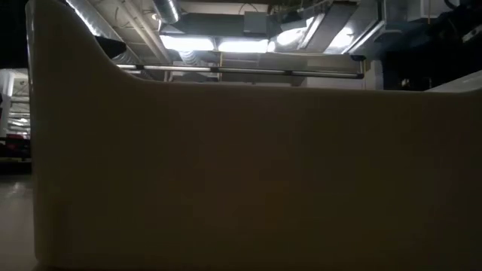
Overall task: Sort spices by type
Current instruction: Put the yellow seasoning bottle into the black bin
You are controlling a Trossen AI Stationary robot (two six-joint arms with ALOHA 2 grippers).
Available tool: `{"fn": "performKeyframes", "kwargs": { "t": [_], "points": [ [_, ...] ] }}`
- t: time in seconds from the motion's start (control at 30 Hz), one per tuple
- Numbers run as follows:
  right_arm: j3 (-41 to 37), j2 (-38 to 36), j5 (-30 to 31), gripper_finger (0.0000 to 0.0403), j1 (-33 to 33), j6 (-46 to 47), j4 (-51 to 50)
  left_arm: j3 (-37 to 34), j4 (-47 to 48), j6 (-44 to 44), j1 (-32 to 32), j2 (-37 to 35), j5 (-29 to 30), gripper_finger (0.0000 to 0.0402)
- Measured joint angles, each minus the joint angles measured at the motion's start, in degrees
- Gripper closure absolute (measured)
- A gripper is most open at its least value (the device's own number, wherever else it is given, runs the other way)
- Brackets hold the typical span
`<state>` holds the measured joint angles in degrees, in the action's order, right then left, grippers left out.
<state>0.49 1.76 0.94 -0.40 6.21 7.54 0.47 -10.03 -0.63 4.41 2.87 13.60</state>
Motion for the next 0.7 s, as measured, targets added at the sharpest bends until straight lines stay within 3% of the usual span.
{"fn": "performKeyframes", "kwargs": {
  "t": [0.1, 0.23, 0.4, 0.53, 0.7],
  "points": [
    [0.0, 0.0, 8.2, 0.0365, 0.0, -4.8, 4.5, 0.0, -0.6, 5.6, 0.0, 0.0, 0.1, 0.0402],
    [0.1, 0.0, 17.3, 0.0365, 0.0, -4.8, 5.6, 0.0, -3.5, 4.4, -0.4, 0.0, 0.2, 0.0402],
    [0.2, 0.2, 20.5, 0.0366, 0.0, -4.8, 6.1, 0.0, -10.0, 2.9, -1.6, 0.0, 1.2, 0.0402],
    [0.2, 0.4, 24.3, 0.0366, 0.0, -6.7, 8.6, 0.2, -15.4, 0.9, -2.8, 0.3, 5.7, 0.0402],
    [0.2, 1.0, 26.0, 0.0365, 0.0, -10.3, 12.8, 3.6, -16.1, -2.9, -4.3, 1.8, 8.2, 0.0402]
  ]
}}
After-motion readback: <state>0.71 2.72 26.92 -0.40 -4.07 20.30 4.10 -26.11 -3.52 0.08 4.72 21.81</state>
